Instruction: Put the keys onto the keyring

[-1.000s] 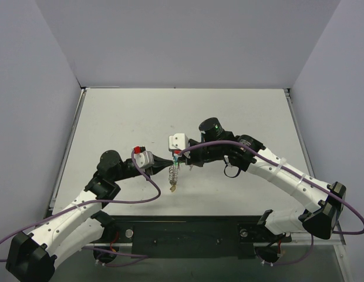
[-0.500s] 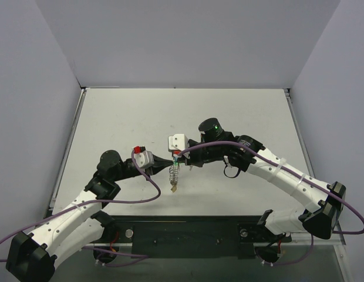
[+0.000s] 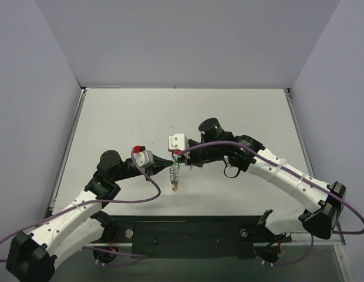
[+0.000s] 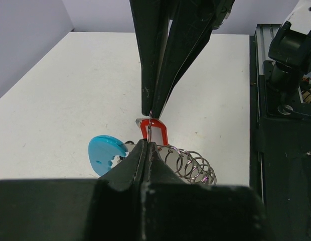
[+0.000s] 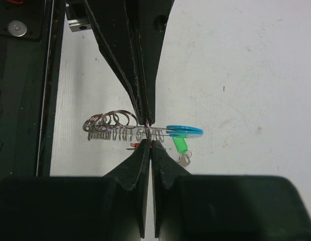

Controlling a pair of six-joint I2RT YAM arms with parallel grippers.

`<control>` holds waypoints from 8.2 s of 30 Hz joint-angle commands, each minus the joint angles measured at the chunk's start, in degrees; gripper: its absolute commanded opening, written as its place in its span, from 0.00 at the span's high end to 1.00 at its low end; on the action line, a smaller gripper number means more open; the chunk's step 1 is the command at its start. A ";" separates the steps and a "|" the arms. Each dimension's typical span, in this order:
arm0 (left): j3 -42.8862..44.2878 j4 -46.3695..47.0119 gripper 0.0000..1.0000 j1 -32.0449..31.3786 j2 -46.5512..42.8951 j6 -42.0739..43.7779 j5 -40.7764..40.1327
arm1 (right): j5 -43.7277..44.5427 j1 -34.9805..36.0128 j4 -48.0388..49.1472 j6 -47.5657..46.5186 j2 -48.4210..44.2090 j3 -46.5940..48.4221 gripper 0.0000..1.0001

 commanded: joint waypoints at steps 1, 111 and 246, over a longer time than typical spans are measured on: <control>1.43 7.37 1.00 0.27 -1.02 -1.76 1.79 | -1.52 0.53 3.29 1.25 -0.62 -0.31 1.00; 0.72 12.47 1.00 2.38 0.48 -8.09 2.76 | -6.88 -0.09 12.26 8.90 -1.94 -2.33 1.00; 1.69 10.98 1.00 2.47 1.01 -9.23 1.88 | -7.49 -0.97 7.60 11.35 -0.01 -0.75 1.00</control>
